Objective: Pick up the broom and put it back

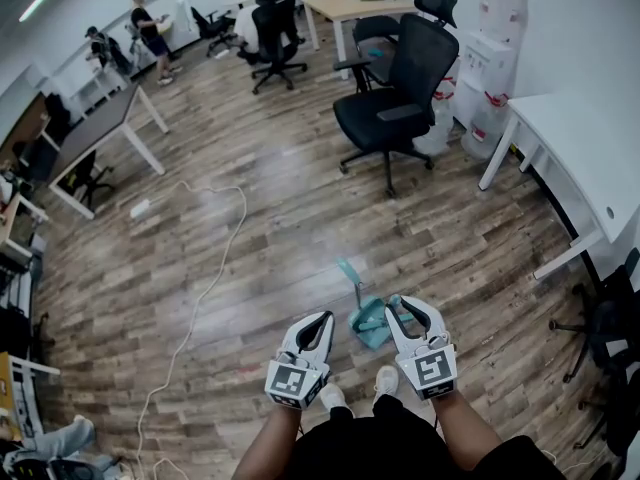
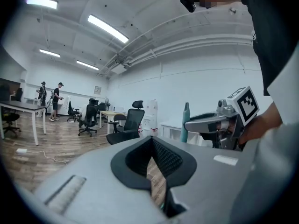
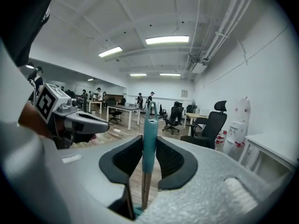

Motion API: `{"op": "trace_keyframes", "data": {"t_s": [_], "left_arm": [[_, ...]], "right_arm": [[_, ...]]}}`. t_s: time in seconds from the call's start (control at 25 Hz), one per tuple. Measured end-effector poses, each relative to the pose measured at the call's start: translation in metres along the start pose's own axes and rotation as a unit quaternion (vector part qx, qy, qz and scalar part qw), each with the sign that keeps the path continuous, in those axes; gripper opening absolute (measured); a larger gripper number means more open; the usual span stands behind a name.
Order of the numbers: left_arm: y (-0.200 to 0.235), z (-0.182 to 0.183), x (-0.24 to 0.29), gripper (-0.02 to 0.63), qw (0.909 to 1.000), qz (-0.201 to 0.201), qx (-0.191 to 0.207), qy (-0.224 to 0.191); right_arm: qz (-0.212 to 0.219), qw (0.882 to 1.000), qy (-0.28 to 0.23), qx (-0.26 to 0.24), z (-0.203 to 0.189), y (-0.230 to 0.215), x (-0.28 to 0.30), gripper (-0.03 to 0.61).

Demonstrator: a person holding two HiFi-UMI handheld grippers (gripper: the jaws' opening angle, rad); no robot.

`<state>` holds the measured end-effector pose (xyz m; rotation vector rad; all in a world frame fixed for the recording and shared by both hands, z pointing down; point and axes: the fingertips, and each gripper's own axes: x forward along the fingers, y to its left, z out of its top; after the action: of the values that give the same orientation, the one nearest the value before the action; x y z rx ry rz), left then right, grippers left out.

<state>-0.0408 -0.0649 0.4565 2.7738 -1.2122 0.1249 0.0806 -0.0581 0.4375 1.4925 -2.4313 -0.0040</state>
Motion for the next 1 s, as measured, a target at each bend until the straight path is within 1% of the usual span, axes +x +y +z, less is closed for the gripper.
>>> {"op": "trace_keyframes", "data": {"t_s": [0.32, 0.44, 0.6, 0.84, 1.0], "left_arm": [[-0.006, -0.020, 0.003, 0.018, 0.9998, -0.005, 0.008, 0.016], [-0.008, -0.029, 0.004, 0.018, 0.9996, -0.004, 0.000, 0.029], [-0.013, -0.032, 0.007, 0.018, 0.9994, -0.010, -0.007, 0.031], [-0.012, -0.065, 0.002, 0.018, 0.9974, -0.001, -0.020, 0.069], [-0.012, -0.081, -0.003, 0.018, 0.9956, 0.004, -0.033, 0.088]], "right_arm": [[0.002, 0.999, 0.045, 0.006, -0.045, -0.003, 0.005, 0.094], [0.003, 0.998, 0.053, 0.015, -0.058, -0.005, 0.004, 0.093], [0.004, 0.997, 0.069, 0.021, -0.076, -0.006, 0.003, 0.092], [0.000, 0.994, 0.106, 0.034, -0.114, -0.006, -0.005, 0.092], [0.007, 0.992, 0.122, 0.029, -0.134, -0.004, -0.007, 0.092]]}}
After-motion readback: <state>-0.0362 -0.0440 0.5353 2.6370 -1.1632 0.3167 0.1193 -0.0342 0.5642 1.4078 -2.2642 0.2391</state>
